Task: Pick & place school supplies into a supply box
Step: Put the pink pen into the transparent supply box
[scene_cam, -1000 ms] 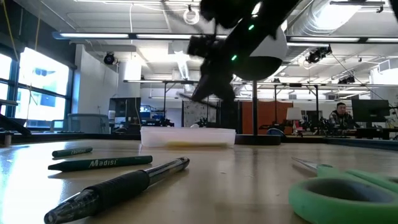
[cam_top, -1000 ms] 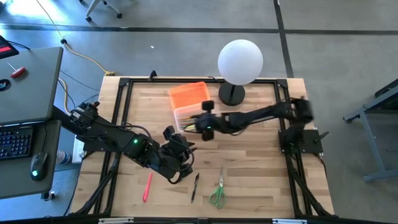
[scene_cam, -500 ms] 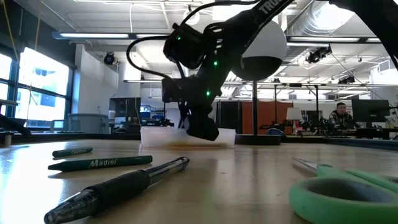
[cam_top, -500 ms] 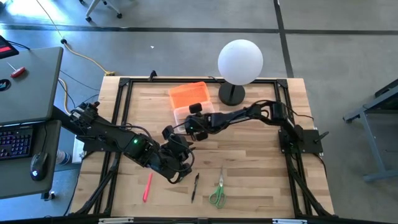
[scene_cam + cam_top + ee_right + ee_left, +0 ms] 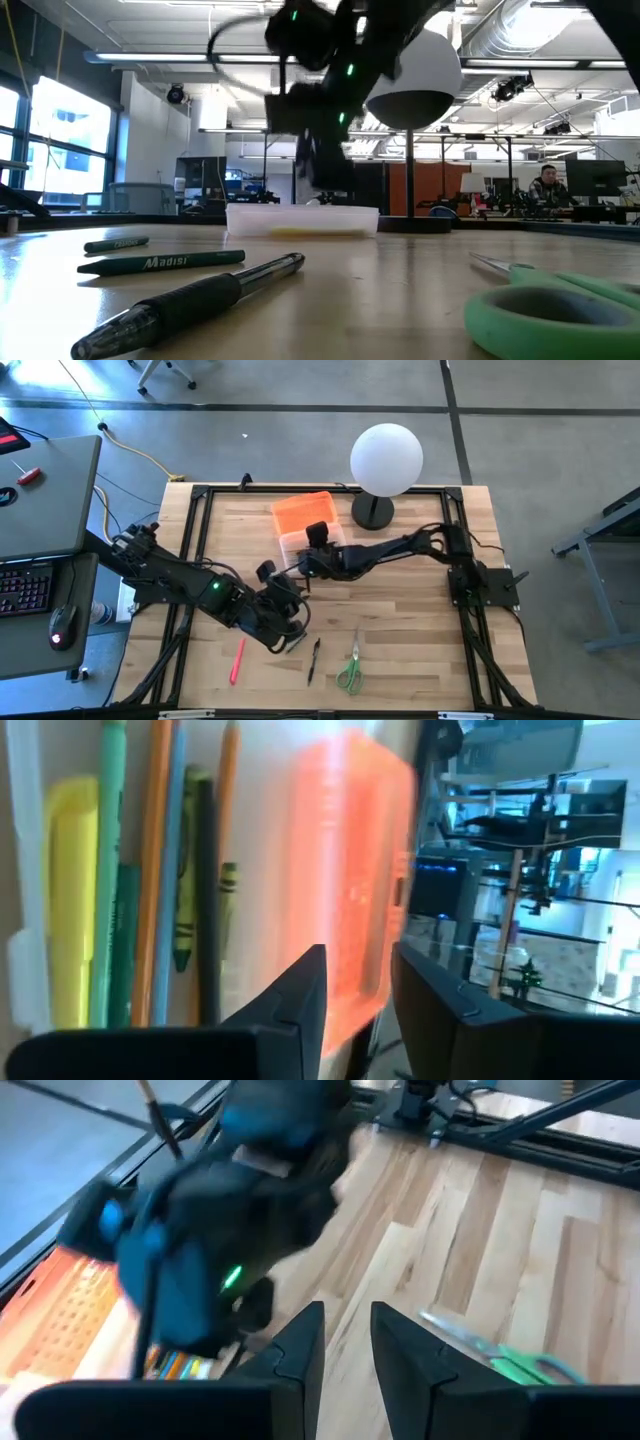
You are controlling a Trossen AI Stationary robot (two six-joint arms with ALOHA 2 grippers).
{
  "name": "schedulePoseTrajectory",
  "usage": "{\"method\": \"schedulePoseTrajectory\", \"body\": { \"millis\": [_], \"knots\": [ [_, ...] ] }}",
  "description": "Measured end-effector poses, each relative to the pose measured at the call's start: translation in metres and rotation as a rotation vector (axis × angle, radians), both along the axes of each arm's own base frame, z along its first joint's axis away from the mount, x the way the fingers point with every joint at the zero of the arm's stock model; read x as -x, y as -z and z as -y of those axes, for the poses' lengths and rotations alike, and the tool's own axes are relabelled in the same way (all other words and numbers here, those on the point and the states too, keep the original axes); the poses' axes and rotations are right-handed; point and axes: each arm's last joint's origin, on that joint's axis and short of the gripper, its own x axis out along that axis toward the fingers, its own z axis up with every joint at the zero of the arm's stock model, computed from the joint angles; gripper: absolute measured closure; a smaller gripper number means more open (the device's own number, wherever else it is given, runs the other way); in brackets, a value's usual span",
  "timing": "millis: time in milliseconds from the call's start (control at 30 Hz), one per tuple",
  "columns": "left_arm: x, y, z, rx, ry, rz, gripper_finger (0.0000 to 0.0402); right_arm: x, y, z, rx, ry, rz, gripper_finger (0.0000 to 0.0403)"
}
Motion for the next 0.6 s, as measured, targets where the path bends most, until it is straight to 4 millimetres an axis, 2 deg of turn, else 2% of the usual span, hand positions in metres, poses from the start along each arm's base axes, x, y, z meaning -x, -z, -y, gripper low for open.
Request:
{"method": "schedulePoseTrajectory", "body": {
  "millis": [133,233,300,433,600],
  "knots": [
    [0.009,0.004,-0.005,0.023,-0.067,-0.053,0.0284,0.018,-0.041,-0.013,-0.1,0.02,0.107,0.0318],
    [0.02,0.009,-0.004,0.052,-0.139,-0.097,0.0284,0.042,-0.072,-0.019,-0.249,0.069,0.214,0.032],
    [0.028,0.013,0.0,0.078,-0.178,-0.108,0.0284,0.061,-0.086,-0.021,-0.356,0.091,0.286,0.032],
    [0.039,0.027,0.019,0.145,-0.203,-0.096,0.0284,0.103,-0.094,-0.025,-0.481,0.119,0.412,0.032],
    [0.06,0.049,0.047,0.321,-0.25,-0.114,0.0284,0.153,-0.082,-0.04,-0.574,0.072,0.601,0.032]
  ]
}}
